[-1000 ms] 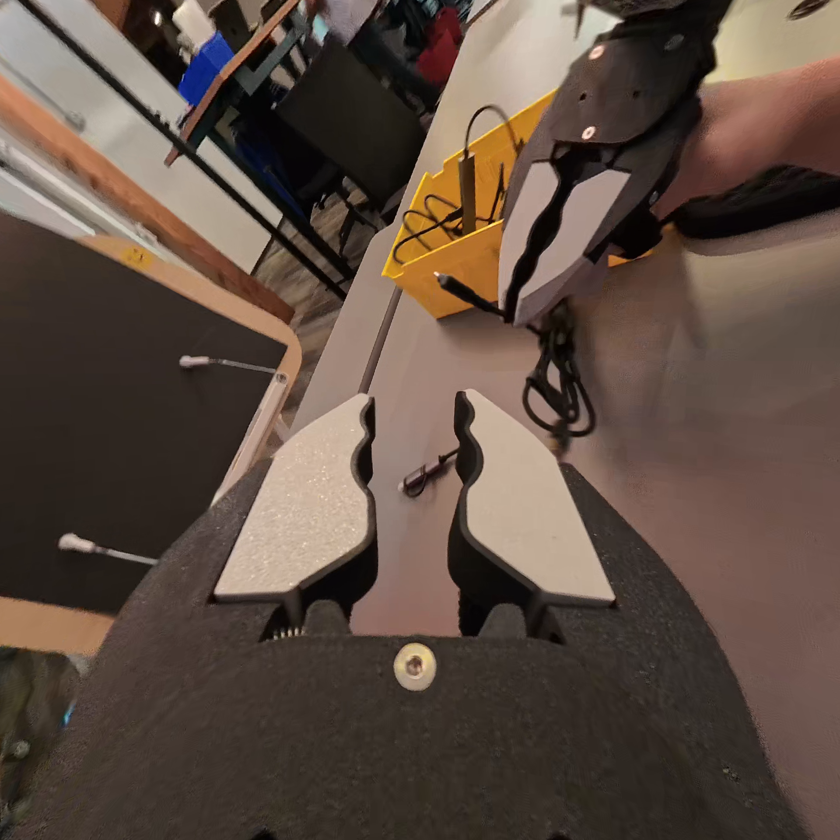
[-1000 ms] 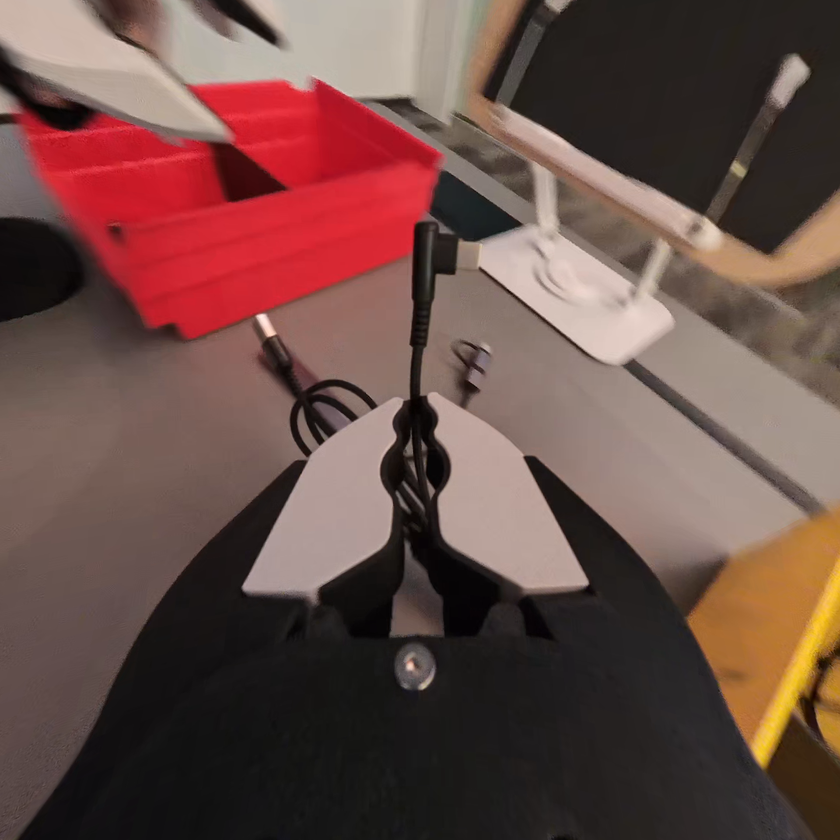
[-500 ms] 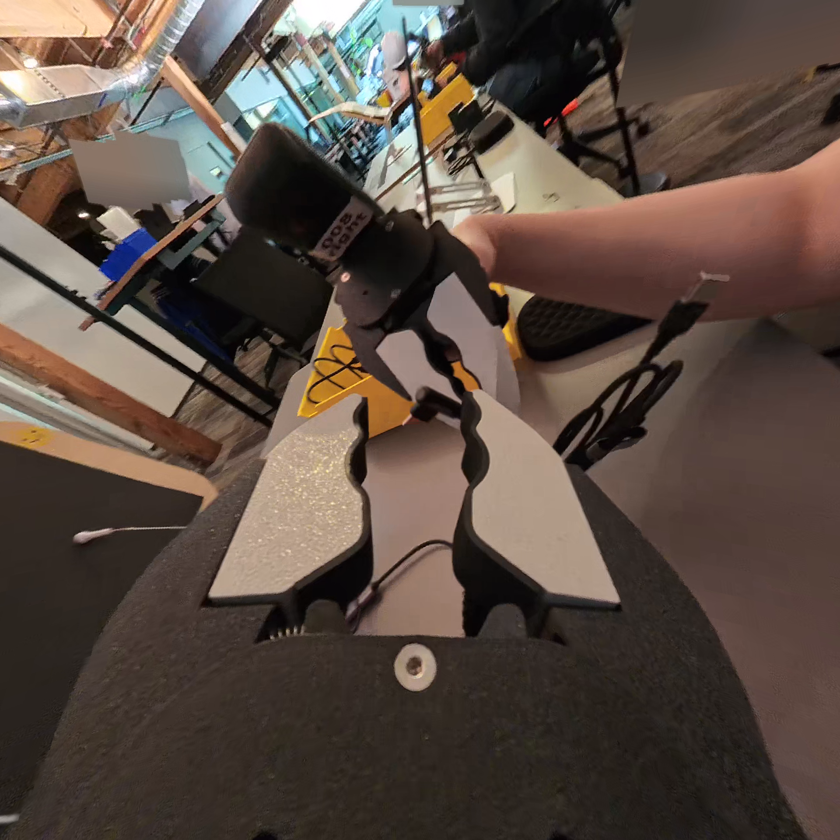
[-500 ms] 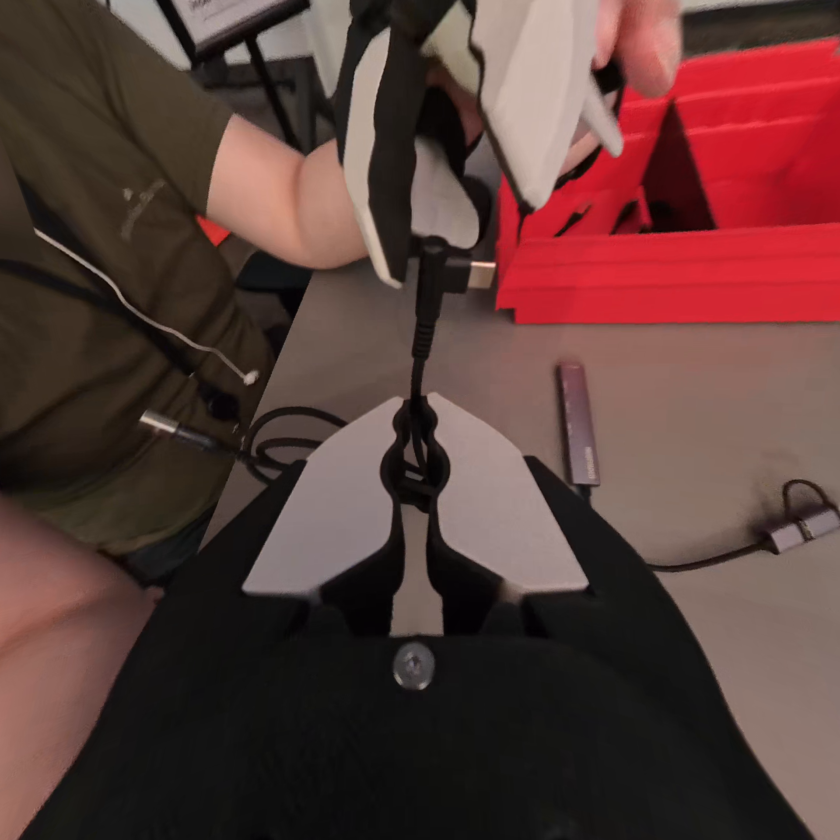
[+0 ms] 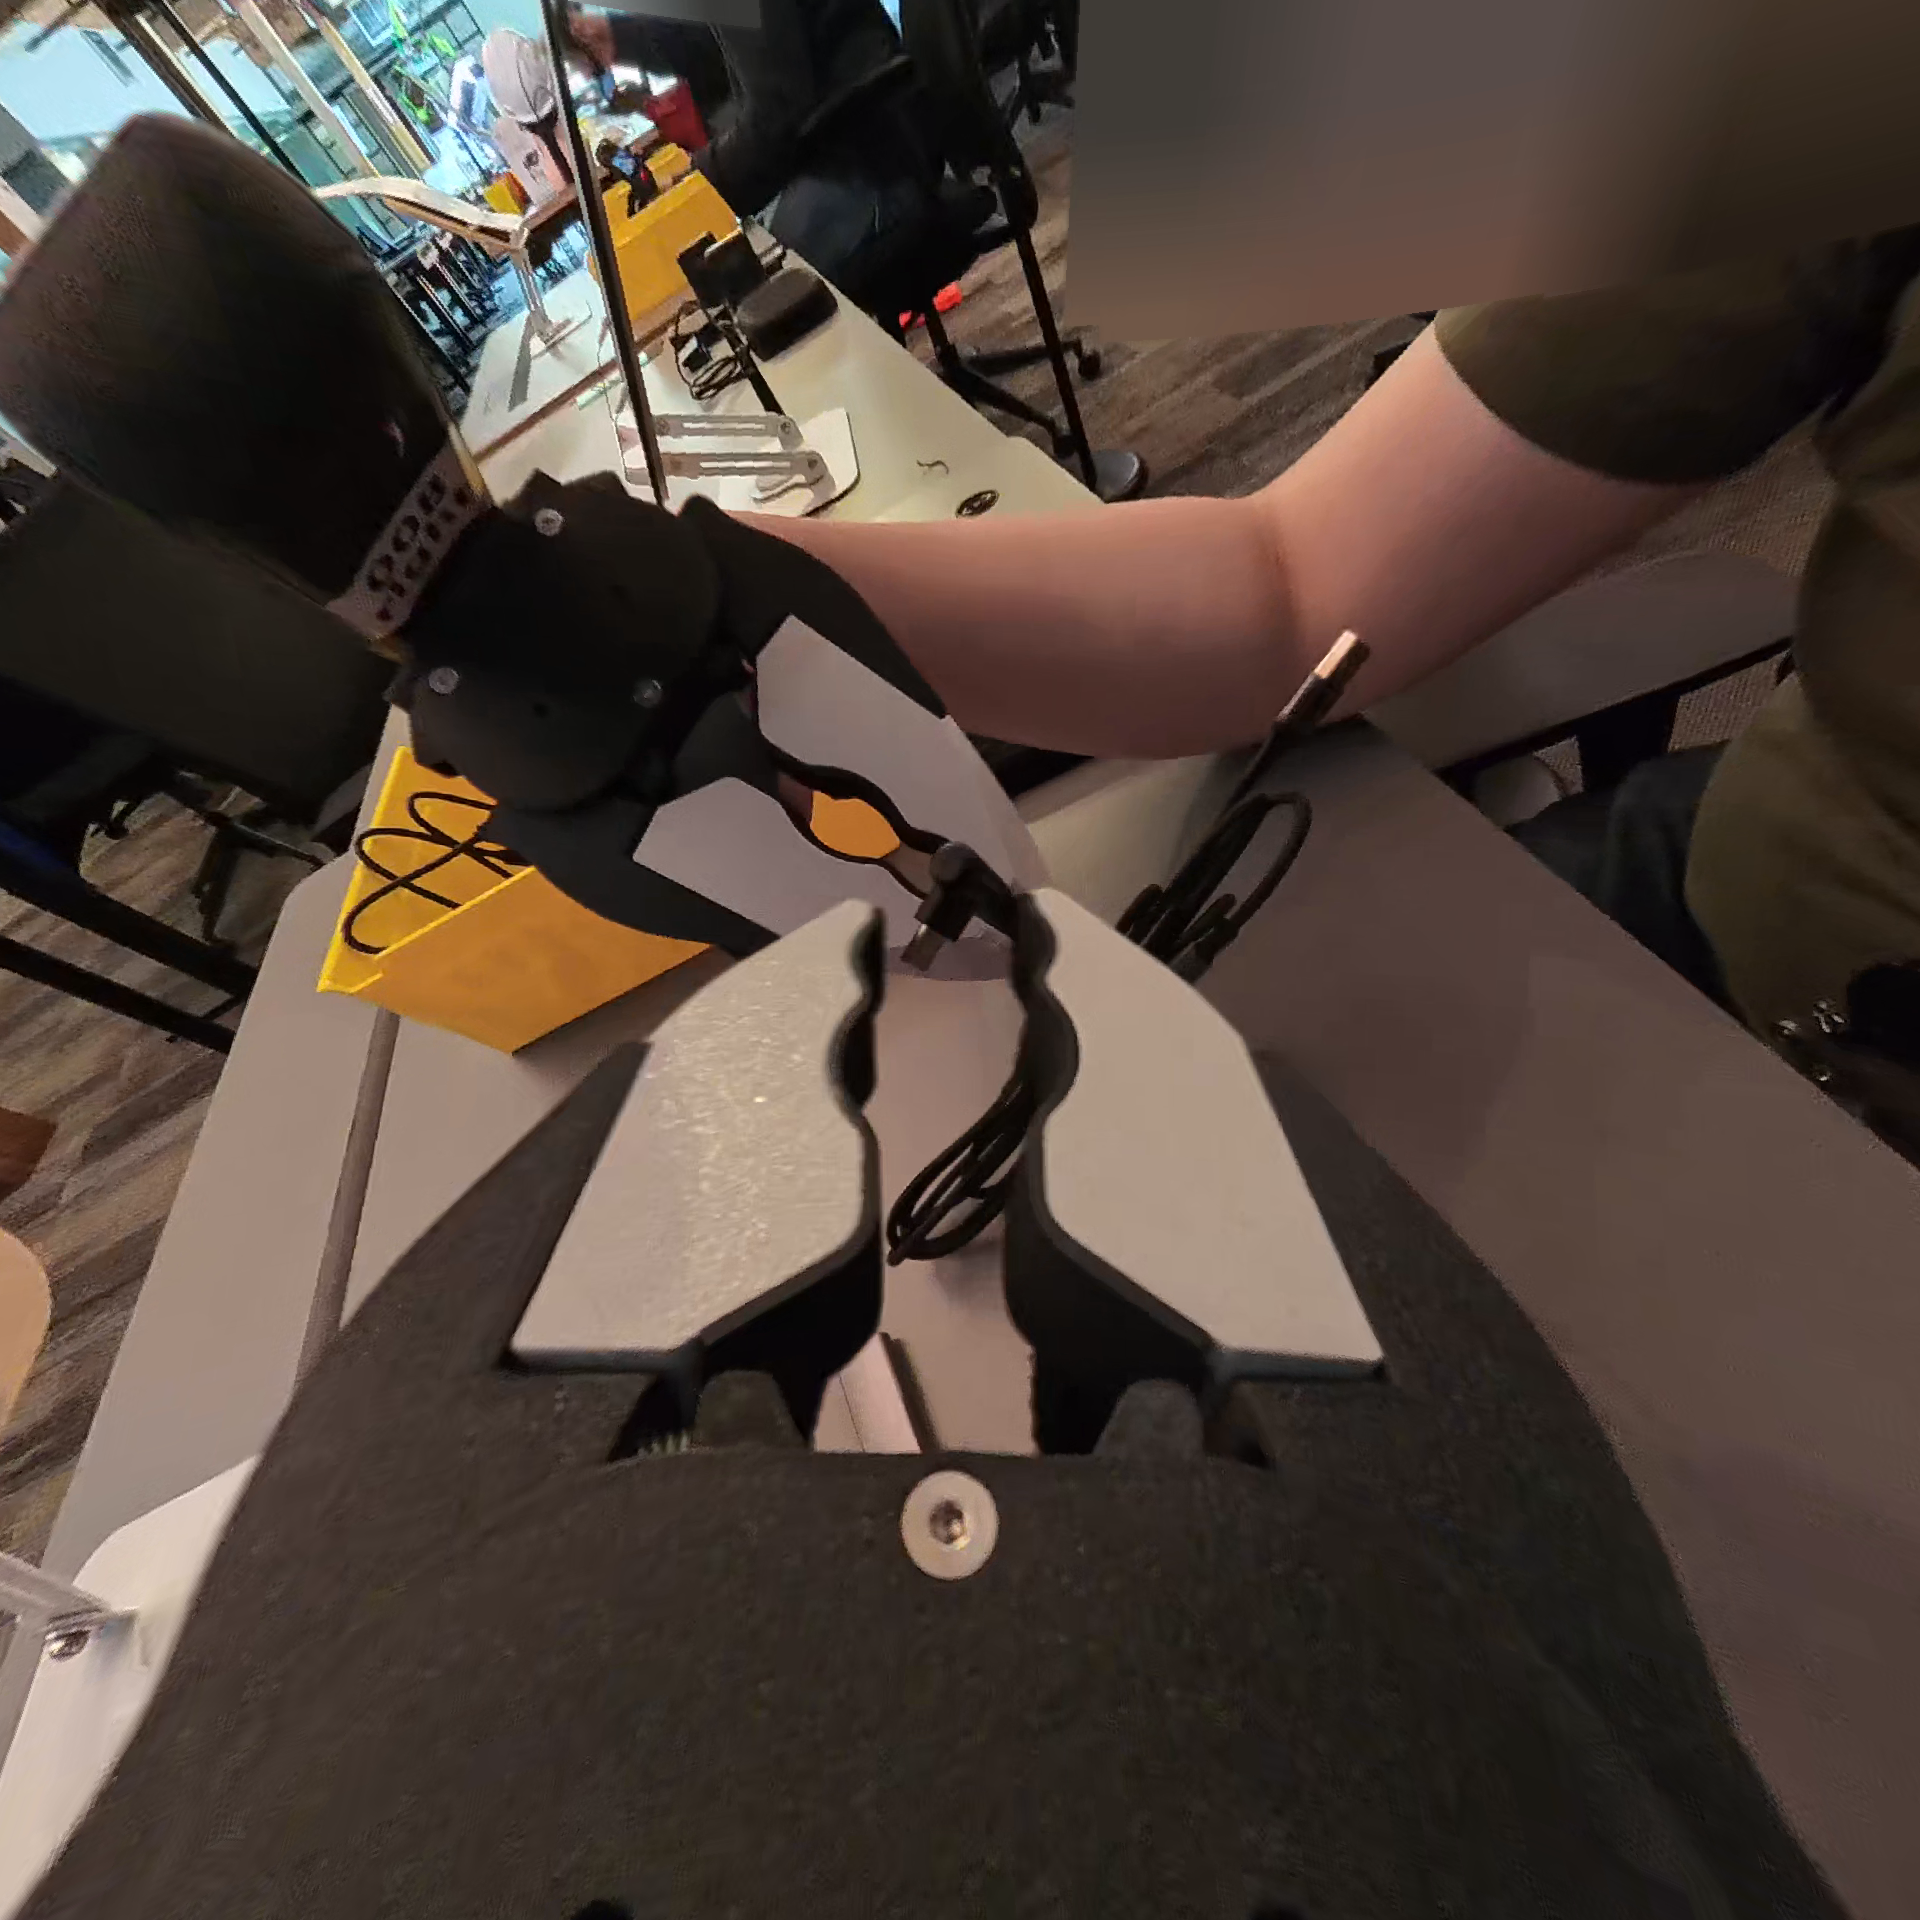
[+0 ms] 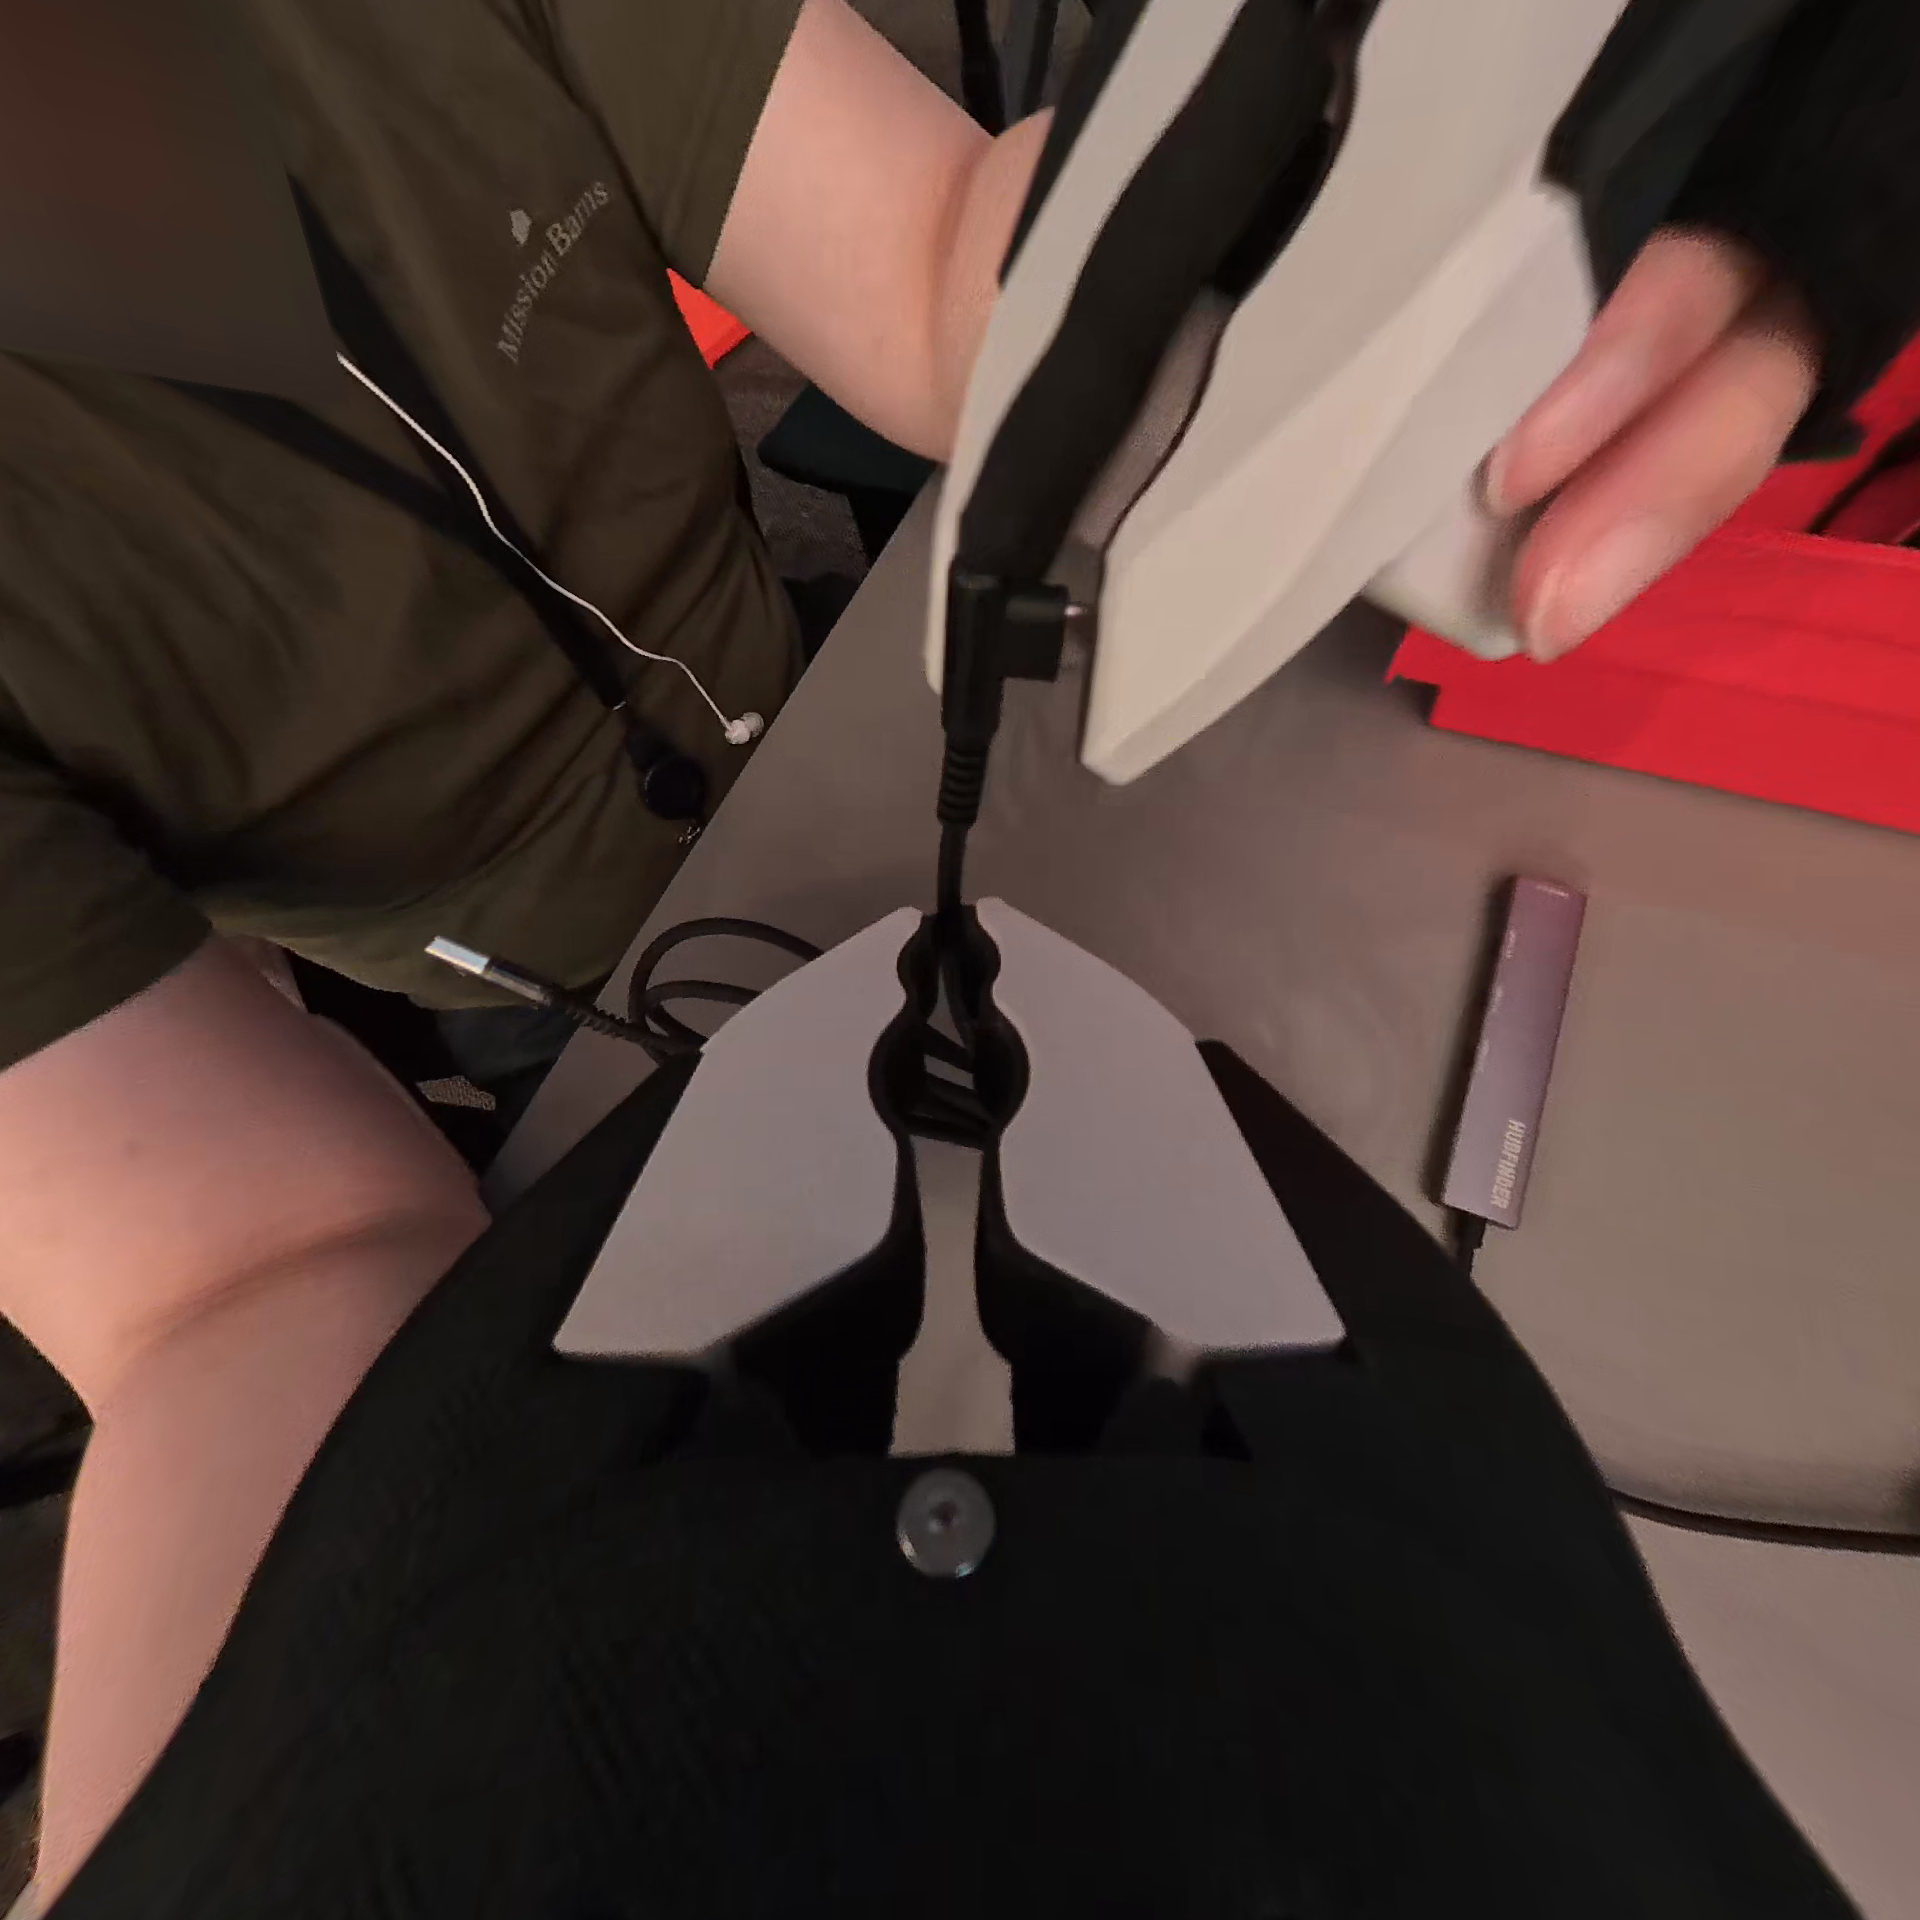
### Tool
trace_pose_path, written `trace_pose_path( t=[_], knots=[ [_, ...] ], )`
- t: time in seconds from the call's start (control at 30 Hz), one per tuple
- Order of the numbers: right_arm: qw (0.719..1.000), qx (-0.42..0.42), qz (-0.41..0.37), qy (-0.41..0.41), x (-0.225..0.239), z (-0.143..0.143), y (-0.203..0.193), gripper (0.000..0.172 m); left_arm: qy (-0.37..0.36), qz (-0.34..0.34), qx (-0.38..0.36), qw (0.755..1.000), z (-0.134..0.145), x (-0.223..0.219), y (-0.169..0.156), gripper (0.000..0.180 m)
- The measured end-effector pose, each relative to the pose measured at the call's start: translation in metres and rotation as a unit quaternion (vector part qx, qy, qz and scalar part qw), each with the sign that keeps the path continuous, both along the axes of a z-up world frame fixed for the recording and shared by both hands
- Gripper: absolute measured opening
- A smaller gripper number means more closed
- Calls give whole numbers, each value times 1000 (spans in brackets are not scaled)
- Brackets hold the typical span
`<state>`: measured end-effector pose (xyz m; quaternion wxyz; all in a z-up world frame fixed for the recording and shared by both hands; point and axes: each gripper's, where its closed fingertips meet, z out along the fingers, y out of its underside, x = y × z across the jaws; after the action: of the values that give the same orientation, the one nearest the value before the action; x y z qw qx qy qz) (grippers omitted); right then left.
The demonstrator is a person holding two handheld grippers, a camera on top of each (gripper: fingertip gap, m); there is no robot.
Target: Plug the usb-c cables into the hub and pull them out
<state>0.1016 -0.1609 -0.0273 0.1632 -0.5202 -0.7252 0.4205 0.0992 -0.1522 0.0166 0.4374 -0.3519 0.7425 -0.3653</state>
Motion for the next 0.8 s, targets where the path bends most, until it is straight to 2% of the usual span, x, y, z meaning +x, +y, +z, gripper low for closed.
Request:
trace_pose_path(
  t=[0.13,0.3,0.4,0.5,0.6,0.73,0.77,0.8],
  knots=[
    [1000,4,0,17,2,1,5,4,-11,-19,-13,1000,4,1,-2,9],
    [993,40,-57,91,-3,12,31,7,-31,18,-29,999,14,0,13,5],
    [981,77,-122,125,-6,26,49,30,-25,61,-14,998,12,0,28,5],
    [958,136,-193,160,-9,50,65,36,-27,93,-2,995,12,3,39,5],
    [947,173,-206,176,-17,63,62,36,-38,114,4,993,16,3,46,5],
    [944,194,-214,159,-24,56,67,35,-58,127,7,990,25,0,50,5],
    [944,190,-218,159,-25,55,70,32,-65,127,6,990,28,-2,50,5],
    [943,185,-223,161,-26,54,73,20,-73,129,5,989,32,-3,50,5]
  ],
)
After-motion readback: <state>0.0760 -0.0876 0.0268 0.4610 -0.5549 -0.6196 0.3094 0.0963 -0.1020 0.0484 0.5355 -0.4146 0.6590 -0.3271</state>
